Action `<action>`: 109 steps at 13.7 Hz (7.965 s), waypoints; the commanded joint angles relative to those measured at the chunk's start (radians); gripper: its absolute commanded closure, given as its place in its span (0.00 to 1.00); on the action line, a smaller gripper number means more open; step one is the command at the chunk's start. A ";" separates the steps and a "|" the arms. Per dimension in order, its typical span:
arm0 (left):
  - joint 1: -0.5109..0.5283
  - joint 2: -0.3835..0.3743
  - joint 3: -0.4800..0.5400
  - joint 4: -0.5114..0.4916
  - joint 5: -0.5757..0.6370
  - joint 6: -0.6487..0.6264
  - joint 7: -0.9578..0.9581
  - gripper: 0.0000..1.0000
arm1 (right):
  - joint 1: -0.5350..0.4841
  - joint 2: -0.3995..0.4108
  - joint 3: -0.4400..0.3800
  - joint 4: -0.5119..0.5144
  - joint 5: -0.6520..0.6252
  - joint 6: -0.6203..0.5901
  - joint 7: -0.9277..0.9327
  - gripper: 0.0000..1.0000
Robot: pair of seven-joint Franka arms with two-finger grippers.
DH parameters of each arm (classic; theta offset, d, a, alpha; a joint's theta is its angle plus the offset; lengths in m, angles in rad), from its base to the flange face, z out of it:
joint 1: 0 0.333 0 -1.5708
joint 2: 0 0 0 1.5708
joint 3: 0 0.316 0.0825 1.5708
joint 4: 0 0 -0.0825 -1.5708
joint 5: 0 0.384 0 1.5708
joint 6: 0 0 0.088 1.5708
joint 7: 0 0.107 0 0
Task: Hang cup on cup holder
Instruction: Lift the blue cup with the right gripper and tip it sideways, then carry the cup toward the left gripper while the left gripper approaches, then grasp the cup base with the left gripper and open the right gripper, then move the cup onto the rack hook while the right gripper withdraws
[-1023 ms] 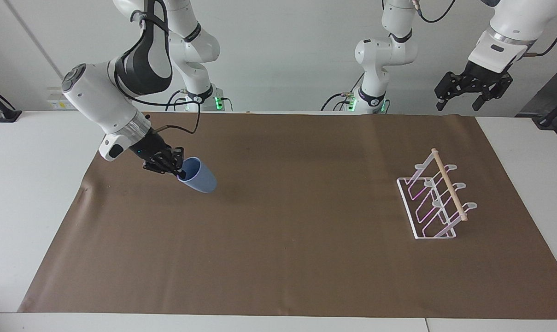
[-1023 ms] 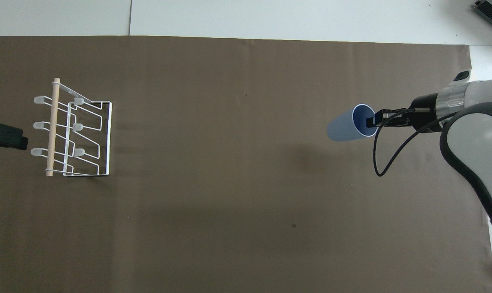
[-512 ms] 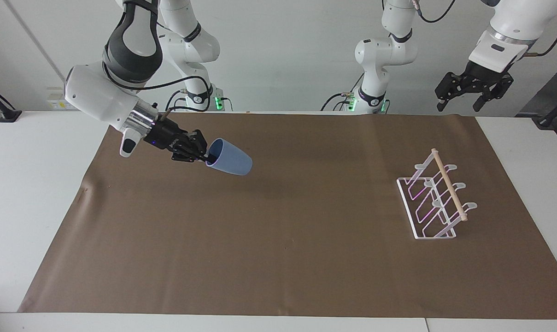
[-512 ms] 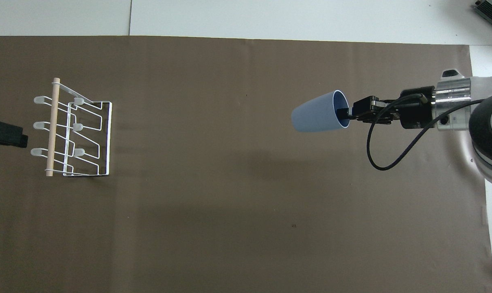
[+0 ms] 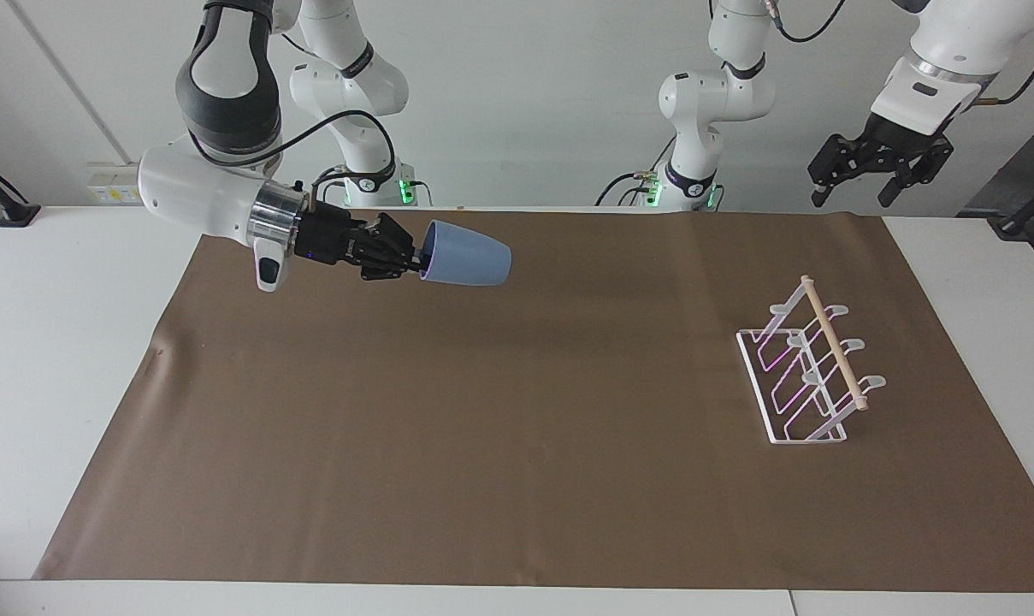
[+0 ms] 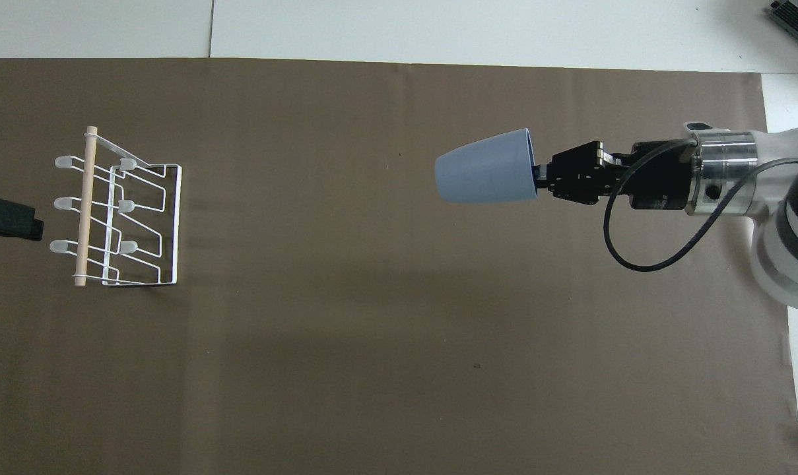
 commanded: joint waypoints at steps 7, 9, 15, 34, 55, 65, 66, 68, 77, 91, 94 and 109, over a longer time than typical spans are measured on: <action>-0.018 -0.023 -0.048 -0.036 -0.300 0.036 -0.611 0.00 | 0.154 -0.019 0.005 -0.064 0.253 0.154 -0.004 1.00; -0.018 -0.012 -0.091 -0.039 -0.364 0.086 -0.833 0.00 | 0.188 -0.017 0.005 -0.065 0.255 0.186 -0.004 1.00; -0.083 -0.010 -0.151 -0.071 -0.467 0.261 -1.442 0.00 | 0.249 -0.019 0.005 -0.064 0.318 0.229 -0.004 1.00; -0.200 0.106 -0.161 -0.113 -0.675 0.544 -2.064 0.00 | 0.285 -0.025 0.005 -0.093 0.350 0.231 0.014 1.00; -0.240 0.102 -0.161 -0.116 -0.541 0.551 -2.035 1.00 | 0.281 -0.025 0.005 -0.091 0.347 0.230 0.054 0.70; -0.239 0.091 -0.158 -0.128 -0.322 0.530 -1.985 1.00 | 0.229 -0.031 -0.001 -0.078 0.133 0.217 0.068 0.00; -0.237 0.088 -0.160 -0.136 -0.262 0.524 -1.957 1.00 | 0.216 -0.042 -0.003 -0.078 0.082 0.217 0.068 0.00; -0.219 0.068 -0.154 -0.180 -0.215 0.522 -1.876 1.00 | 0.190 -0.042 -0.004 -0.073 0.022 0.219 0.069 0.00; -0.124 0.025 -0.154 -0.304 0.279 0.602 -1.788 1.00 | 0.185 -0.034 -0.006 0.030 -0.807 0.343 0.259 0.00; 0.005 0.178 -0.154 -0.343 0.815 0.781 -1.767 1.00 | 0.056 -0.051 -0.015 0.316 -1.253 -0.128 0.321 0.00; 0.027 0.178 -0.152 -0.389 0.858 0.820 -1.748 1.00 | 0.004 -0.080 -0.016 0.347 -1.259 -0.200 0.322 0.00; 0.001 0.215 -0.155 -0.469 0.933 0.846 -1.782 0.93 | -0.047 -0.181 -0.024 0.226 -1.320 -0.252 0.361 0.00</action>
